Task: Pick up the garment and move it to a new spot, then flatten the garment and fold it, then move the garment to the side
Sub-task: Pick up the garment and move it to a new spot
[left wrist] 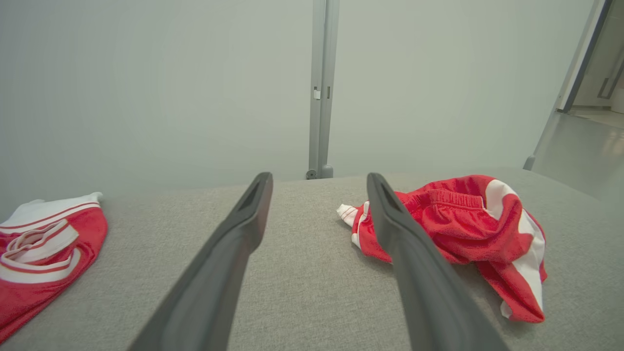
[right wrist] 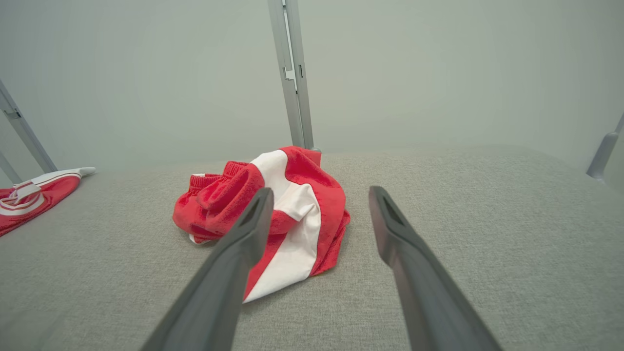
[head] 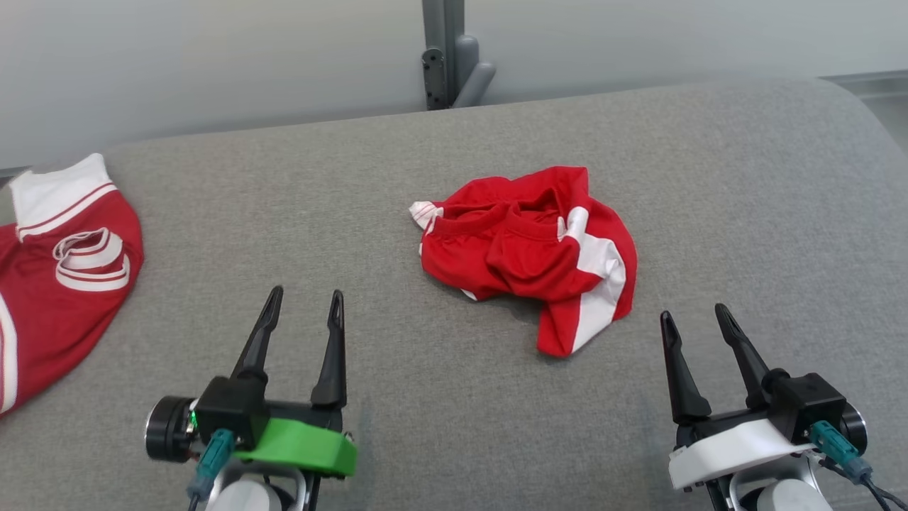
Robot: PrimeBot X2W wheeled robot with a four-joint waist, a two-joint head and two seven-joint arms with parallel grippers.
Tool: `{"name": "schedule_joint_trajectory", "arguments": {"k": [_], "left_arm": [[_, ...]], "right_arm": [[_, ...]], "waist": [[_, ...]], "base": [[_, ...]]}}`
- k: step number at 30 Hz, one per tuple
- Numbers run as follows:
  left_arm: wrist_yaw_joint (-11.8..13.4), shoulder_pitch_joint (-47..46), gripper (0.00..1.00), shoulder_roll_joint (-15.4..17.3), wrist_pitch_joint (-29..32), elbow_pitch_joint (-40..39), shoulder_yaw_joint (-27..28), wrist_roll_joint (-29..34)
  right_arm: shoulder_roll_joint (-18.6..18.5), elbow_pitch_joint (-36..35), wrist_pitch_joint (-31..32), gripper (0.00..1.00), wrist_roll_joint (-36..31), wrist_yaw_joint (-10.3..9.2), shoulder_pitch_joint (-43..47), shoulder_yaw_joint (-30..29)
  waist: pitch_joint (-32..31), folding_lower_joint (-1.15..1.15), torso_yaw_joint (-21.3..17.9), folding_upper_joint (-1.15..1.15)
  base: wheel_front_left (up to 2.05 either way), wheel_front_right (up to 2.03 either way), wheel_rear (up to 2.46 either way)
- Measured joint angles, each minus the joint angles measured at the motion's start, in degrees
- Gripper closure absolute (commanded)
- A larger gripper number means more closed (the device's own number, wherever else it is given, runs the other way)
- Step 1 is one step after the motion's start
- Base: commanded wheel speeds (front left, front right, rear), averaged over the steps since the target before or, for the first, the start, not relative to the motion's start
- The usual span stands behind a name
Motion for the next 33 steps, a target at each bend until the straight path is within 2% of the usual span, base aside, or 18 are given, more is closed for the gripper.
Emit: {"name": "schedule_joint_trajectory", "arguments": {"k": [6,10,16,21,33], "left_arm": [[-0.76,7.36,0.0,-1.53,0.01,-2.36,5.47,5.12],[0.6,10.35,0.0,-2.49,0.01,-2.65,8.1,8.37],[0.75,13.54,0.0,-3.39,0.01,-2.5,9.34,8.82],[-0.18,13.72,0.0,-3.67,0.01,-1.78,9.03,10.03],[-0.48,13.64,0.0,-3.72,0.01,-1.03,8.68,9.44]], "right_arm": [[-0.01,-0.46,0.0,0.0,-2.12,0.0,1.96,0.71],[-0.01,-0.97,0.0,0.0,-2.56,0.0,3.13,0.82],[0.0,-0.91,0.0,0.0,-2.82,0.0,4.37,1.2],[0.0,-0.68,0.0,0.0,-2.79,0.0,4.64,1.6],[-0.01,-0.08,0.0,0.0,-2.59,0.0,5.21,1.92]], "waist": [[-2.54,0.0,2.96,0.0],[-3.99,0.0,4.13,0.0],[-5.44,0.0,4.52,0.0],[-5.92,0.0,4.35,0.0],[-6.89,0.0,3.51,0.0]], "base": [[0.0,0.0,0.0],[0.0,0.0,0.0],[0.0,0.0,0.0],[0.0,0.0,0.0],[0.0,0.0,0.0]]}}
